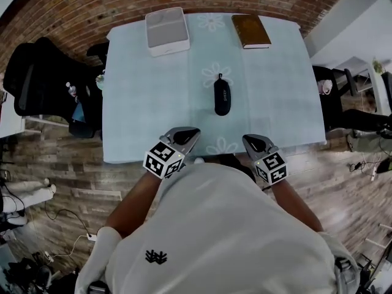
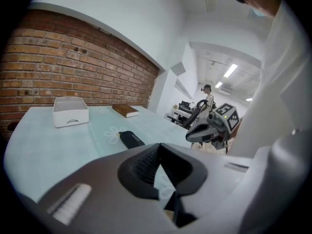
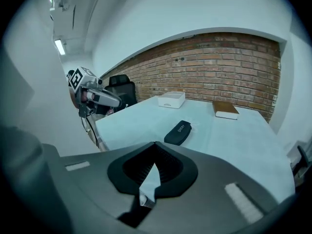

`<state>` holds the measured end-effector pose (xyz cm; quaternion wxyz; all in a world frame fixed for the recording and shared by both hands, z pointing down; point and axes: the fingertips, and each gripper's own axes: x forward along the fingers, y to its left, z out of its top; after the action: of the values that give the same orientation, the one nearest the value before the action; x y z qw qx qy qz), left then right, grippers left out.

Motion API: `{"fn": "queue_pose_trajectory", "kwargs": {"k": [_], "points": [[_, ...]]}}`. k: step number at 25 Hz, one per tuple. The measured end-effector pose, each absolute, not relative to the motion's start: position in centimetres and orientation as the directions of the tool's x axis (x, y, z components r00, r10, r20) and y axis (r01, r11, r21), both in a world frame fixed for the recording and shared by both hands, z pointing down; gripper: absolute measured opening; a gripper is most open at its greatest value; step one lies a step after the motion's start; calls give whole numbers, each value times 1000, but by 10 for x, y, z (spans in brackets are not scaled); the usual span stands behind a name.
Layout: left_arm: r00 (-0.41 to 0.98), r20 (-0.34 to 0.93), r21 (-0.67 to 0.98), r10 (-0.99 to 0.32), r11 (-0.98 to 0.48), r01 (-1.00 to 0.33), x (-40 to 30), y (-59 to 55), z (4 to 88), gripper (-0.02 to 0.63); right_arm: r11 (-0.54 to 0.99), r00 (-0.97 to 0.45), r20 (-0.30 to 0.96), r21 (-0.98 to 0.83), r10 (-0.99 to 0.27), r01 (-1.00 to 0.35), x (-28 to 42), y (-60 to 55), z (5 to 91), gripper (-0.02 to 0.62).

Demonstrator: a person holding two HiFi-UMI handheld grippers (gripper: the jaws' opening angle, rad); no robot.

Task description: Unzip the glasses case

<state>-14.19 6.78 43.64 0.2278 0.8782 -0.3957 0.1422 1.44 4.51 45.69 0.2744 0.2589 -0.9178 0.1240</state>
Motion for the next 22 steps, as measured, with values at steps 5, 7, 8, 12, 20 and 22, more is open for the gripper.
{"fn": "queue_pose_trajectory", "kwargs": {"k": [5,7,8,12,20,22], "points": [[659,410,303,-631,-587,-751,-146,81,428,54,838,-712,567,-67,-414,-541,10,55,444,0],[661,405,303,-631,-590,-748,-148,84,426,54,837,-713,560,-61,-423,-544,8,57,439,0],[661,404,301,-632,-591,-748,-149,86,425,54,838,-713,558,-57,-424,-543,6,59,437,0],[656,397,299,-642,-585,-754,-158,95,424,54,847,-715,559,-42,-419,-530,-1,68,433,0],[641,412,303,-648,-565,-767,-170,111,430,54,863,-727,548,-20,-413,-505,-8,75,422,0],[637,414,300,-650,-563,-770,-171,112,431,54,863,-728,547,-20,-413,-505,-8,76,422,0]]}}
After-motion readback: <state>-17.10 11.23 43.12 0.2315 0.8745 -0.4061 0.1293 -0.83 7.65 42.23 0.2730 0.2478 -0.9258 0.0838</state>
